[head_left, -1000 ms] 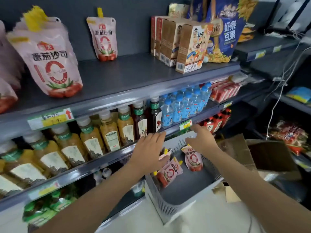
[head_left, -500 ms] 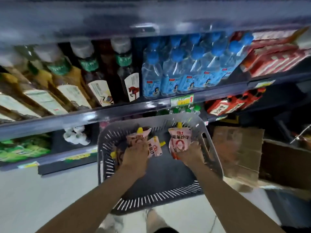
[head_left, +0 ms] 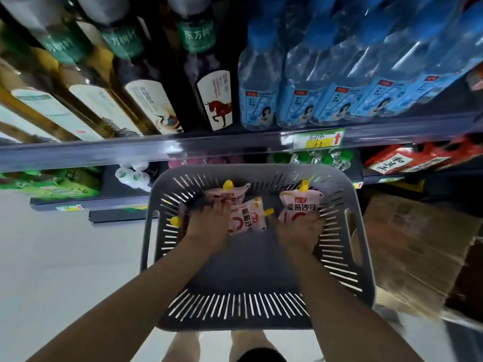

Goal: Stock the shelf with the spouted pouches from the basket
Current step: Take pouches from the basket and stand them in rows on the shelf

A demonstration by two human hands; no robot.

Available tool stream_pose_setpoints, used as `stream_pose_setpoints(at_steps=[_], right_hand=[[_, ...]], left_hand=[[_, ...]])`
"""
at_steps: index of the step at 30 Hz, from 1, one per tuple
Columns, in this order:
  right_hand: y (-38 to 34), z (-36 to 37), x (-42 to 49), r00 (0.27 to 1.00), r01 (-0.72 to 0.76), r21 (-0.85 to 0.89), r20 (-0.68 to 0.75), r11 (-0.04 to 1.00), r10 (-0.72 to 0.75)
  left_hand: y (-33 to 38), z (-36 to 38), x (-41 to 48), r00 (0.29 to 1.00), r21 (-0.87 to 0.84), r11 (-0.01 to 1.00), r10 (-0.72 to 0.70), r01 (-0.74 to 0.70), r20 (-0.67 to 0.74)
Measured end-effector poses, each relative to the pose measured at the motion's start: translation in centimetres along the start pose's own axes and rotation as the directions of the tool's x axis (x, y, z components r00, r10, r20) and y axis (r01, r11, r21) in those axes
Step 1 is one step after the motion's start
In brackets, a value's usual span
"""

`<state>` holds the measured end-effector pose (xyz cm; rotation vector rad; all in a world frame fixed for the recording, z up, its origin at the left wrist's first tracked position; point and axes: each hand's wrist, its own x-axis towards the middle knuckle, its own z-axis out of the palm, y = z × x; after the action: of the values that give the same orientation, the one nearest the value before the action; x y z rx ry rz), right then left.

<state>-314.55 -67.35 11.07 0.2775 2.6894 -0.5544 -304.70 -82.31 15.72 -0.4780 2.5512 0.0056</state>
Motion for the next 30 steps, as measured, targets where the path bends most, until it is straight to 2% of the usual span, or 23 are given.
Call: stream_pose_setpoints(at_steps=[5,9,12,15,17,22,25,28,30], right_hand=[[-0.5,1.7,0.1,0.999,-0.03,-0.067,0.009,0.997,0.031],[0.4,1.2,0.3,0.972,-0.098,-0.059,0.209,0.993,0.108],[1.5,0.6,-0.3,0.912,-0.165,-0.051,0.372,0.985,0.172],[2.5,0.2,-1.1,0.86,-0.18,-0.15,0.456,0.972,0.23],[2.9,-0.1,-1.6,0.846,-0.166,-0.189,0.477,0.968,0.239],[2.9,-1.2,-2.2,0.861,-0.175,-0.154,0.455,0.972,0.227],[2.6,-2.0,-2.2,0.873,-0.158,-0.135,0.444,0.978,0.202],[2.2,-3.2,-2.2,0.871,-0.136,-0.188,0.445,0.973,0.207],[2.0,-4.5,-2.4,0.862,-0.134,-0.201,0.46,0.97,0.214]], left_hand=[[0.8,1.0,0.7,0.999,0.04,0.998,0.041,-0.042,0.022],[1.5,1.8,1.5,0.997,-0.002,0.999,0.043,-0.043,0.059],[2.3,2.6,2.0,0.992,0.066,0.995,0.062,-0.069,0.114],[2.8,3.8,2.6,0.987,0.065,0.992,0.098,-0.107,0.128],[3.0,4.5,2.8,0.988,0.039,0.992,0.112,-0.117,0.108],[3.2,5.4,3.1,0.987,0.011,0.99,0.14,-0.141,0.073],[2.8,6.1,2.8,0.987,-0.093,0.984,0.154,-0.149,0.04],[2.5,6.7,2.1,0.991,-0.258,0.957,0.134,-0.134,-0.017],[2.6,6.7,1.7,0.989,-0.292,0.945,0.15,-0.147,-0.013]])
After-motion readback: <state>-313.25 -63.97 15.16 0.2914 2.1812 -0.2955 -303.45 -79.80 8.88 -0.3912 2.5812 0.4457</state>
